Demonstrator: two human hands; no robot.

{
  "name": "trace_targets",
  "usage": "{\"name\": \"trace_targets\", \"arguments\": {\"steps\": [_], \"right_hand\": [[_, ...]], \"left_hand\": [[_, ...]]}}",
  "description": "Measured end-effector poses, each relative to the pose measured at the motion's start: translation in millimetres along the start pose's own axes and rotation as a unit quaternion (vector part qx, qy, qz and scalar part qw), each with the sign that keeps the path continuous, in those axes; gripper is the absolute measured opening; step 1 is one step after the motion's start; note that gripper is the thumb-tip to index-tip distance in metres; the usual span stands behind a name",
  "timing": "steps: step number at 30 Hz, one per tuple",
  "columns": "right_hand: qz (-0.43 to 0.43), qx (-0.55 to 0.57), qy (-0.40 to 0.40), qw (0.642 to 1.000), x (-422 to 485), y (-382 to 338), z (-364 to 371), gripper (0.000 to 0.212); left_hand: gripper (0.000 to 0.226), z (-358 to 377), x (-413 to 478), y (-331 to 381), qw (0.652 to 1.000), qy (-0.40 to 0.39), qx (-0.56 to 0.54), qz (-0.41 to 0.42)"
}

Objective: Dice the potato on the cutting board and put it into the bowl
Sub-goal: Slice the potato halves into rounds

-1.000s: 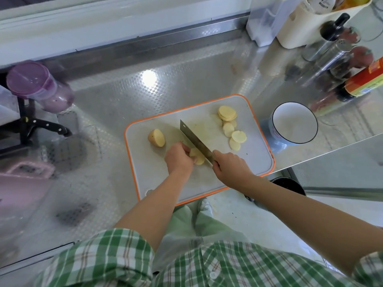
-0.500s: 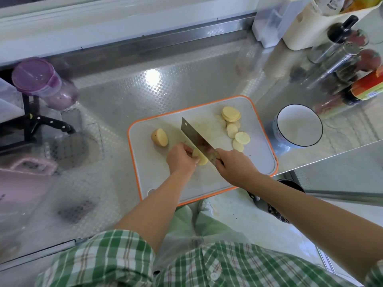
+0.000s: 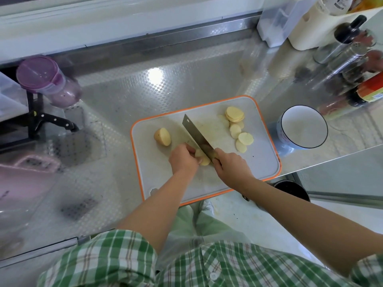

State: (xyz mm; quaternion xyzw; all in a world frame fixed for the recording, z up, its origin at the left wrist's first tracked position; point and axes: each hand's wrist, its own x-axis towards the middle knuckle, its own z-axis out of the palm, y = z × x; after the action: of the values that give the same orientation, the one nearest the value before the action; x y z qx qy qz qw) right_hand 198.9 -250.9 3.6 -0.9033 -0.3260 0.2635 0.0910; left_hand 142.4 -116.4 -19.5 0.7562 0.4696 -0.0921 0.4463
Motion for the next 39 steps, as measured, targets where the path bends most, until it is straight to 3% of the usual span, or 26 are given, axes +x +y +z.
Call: {"name": "trace_targets", "arguments": {"steps": [4,13,22,29,39], "right_hand": [[-0.006,0.045,0.033,0.998,-2.9,3.6,-10.0,0.014],[-0.027,-0.014,-0.024,0.999,-4.8,2.8,-17.7,0.017],[-0.012,-0.029,-0.018,0.999,0.0,-1.7,1.9,0.013],[-0.013,0.022,0.010,1.000,0.1,3.0,-5.4,0.014],[-0.022,-0.022,-0.031,0.999,-4.2,-0.7,-8.9,0.013]], "left_hand": [[0.031,-1.5,0.9,-4.1,1.000,-0.012,-0.021,-0.007],[0.027,-6.0,-3.2,-0.9,1.000,-0.014,-0.020,-0.012],[0.027,-6.6,-4.3,1.7,0.998,-0.019,-0.049,-0.032],[0.029,-11.2,-5.3,1.5,0.998,-0.027,-0.058,-0.030],[0.021,-11.4,-4.9,1.0,0.998,-0.023,-0.044,-0.029]]}}
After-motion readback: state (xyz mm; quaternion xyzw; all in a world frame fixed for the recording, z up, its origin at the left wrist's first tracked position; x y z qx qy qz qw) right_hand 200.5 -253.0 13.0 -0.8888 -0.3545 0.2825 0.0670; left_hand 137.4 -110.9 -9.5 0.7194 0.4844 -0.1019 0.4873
